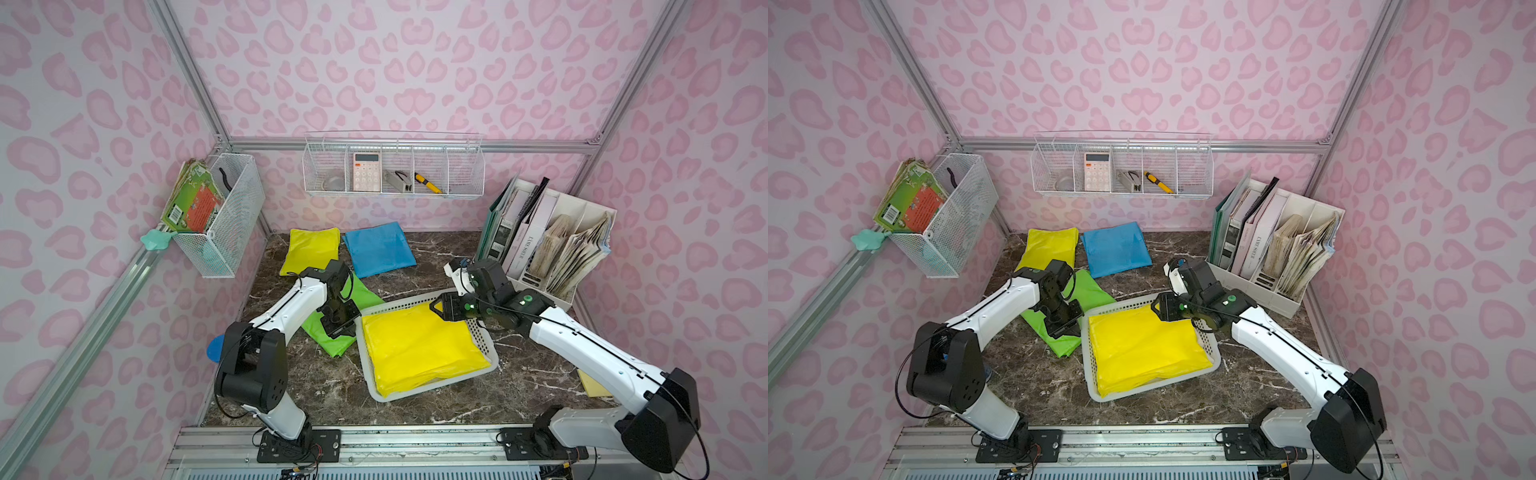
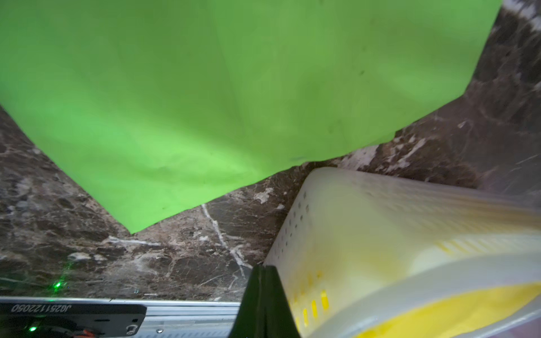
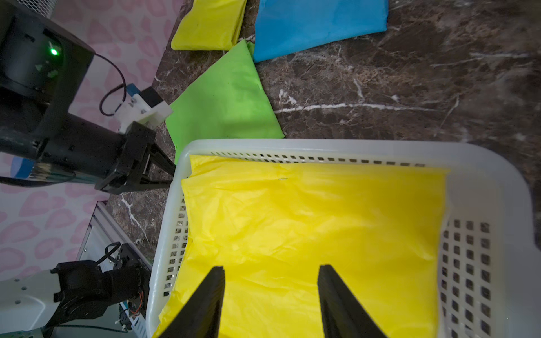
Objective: Put the folded raincoat in the basket
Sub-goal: Adjust the basket at the center of the board, then pick up the raincoat from the center of the board.
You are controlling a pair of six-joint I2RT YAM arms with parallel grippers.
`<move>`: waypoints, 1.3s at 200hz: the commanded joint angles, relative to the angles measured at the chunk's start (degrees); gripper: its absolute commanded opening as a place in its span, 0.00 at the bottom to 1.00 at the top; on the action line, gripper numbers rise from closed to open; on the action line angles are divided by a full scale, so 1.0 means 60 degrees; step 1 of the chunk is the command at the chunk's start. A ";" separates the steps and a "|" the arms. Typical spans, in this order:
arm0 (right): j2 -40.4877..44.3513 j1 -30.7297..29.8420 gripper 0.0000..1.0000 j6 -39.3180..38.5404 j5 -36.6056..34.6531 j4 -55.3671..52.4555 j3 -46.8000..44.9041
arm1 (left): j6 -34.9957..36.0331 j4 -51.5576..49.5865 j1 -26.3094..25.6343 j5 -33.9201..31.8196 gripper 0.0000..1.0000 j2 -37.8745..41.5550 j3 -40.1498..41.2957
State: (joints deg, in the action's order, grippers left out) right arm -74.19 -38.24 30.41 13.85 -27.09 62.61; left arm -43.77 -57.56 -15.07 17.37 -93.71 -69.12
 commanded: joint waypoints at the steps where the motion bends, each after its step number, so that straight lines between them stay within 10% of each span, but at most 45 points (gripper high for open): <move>1: 0.0221 0.0218 0.54 0.0068 -0.0245 0.0189 -0.0193 | -0.0355 0.0324 -0.0499 0.0027 0.00 -0.0296 -0.0669; 84: 0.0698 0.1083 0.54 -0.0075 -0.0099 -0.0011 -0.0456 | 0.0512 -0.0511 -0.1770 -0.0795 0.05 -0.2692 -0.4439; 105: 0.0564 0.1081 0.55 -0.0121 0.0158 0.0148 -0.0344 | 0.0495 -0.0471 -0.1187 -0.1485 0.20 -0.1932 -0.3509; 160: -0.1337 0.0747 0.52 -0.0373 0.1127 0.1130 0.1157 | 0.0195 0.0299 -0.0466 -0.0558 0.17 -0.0251 -0.0669; 260: -0.9417 -0.1152 0.34 -0.1062 0.0576 -0.2786 0.9990 | -0.0580 0.0457 -0.0447 -0.0900 0.16 0.2183 0.2984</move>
State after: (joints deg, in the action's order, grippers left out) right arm -123.20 -44.03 26.22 18.81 -34.30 113.43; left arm -45.65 -55.96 -17.89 12.86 -80.73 -53.04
